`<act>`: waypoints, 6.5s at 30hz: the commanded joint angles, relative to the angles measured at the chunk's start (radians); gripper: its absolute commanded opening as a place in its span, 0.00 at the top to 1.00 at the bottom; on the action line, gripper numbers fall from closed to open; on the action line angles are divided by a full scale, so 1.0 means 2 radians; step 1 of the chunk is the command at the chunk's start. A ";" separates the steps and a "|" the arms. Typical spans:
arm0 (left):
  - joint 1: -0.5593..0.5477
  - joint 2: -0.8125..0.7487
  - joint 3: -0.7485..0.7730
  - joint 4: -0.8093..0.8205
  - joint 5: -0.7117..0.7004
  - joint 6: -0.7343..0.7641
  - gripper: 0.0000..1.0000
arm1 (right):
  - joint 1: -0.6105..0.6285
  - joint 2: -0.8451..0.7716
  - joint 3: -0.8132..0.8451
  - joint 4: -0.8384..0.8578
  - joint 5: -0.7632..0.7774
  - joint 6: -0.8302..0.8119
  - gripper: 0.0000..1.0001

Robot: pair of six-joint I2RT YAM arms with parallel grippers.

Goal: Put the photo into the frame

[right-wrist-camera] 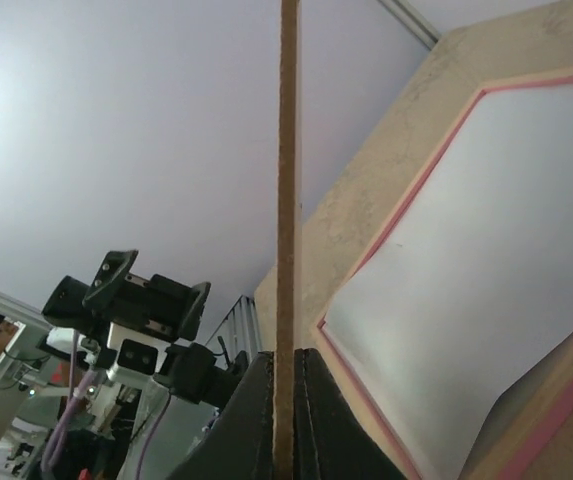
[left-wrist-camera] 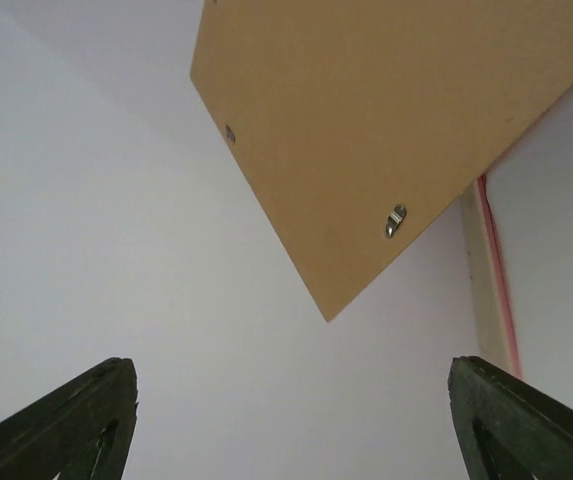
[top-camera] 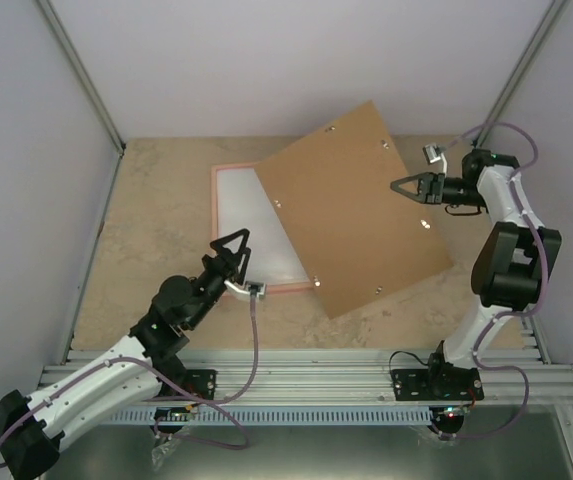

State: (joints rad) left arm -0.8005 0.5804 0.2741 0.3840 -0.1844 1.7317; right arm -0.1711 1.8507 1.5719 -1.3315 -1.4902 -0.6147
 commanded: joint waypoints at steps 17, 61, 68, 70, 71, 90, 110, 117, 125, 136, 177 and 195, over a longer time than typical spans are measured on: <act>0.015 0.156 0.285 -0.268 -0.107 -0.461 0.14 | 0.006 -0.086 -0.118 0.673 0.023 0.685 1.00; 0.465 0.407 0.384 -0.365 0.253 -0.994 0.15 | 0.250 0.099 -0.261 1.119 0.382 1.023 0.99; 0.465 0.405 0.381 -0.366 0.256 -0.991 0.15 | 0.257 0.140 -0.260 1.137 0.383 1.011 0.99; 0.465 0.403 0.381 -0.367 0.254 -0.989 0.15 | 0.257 0.150 -0.262 1.144 0.385 1.007 1.00; 0.465 0.401 0.380 -0.368 0.254 -0.988 0.15 | 0.257 0.153 -0.263 1.148 0.385 1.005 0.99; 0.465 0.409 0.379 -0.366 0.251 -0.987 0.15 | 0.264 0.189 -0.224 1.132 0.380 0.968 0.99; 0.465 0.411 0.386 -0.366 0.236 -0.989 0.11 | 0.296 0.109 -0.117 0.782 0.484 0.727 0.14; 0.465 0.411 0.404 -0.387 0.179 -0.988 0.01 | 0.311 0.093 -0.070 0.651 0.560 0.647 0.02; 0.465 0.434 0.422 -0.404 0.185 -0.975 0.01 | 0.307 0.057 -0.049 0.596 0.606 0.533 0.02; 0.465 0.512 0.431 -0.394 0.277 -0.949 0.01 | 0.214 0.000 -0.112 0.596 0.476 0.377 0.02; 0.202 0.696 0.468 -0.398 0.182 -0.790 0.68 | 0.095 -0.199 -0.315 0.432 0.362 0.088 0.06; 0.244 0.656 0.458 -0.443 0.323 -0.858 0.58 | 0.361 -0.134 -0.295 0.576 0.425 0.040 0.47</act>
State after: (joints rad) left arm -0.3065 1.8874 1.2106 -0.4690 0.3820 0.0311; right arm 0.4522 1.5116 0.9565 -0.3367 -0.7124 -0.5148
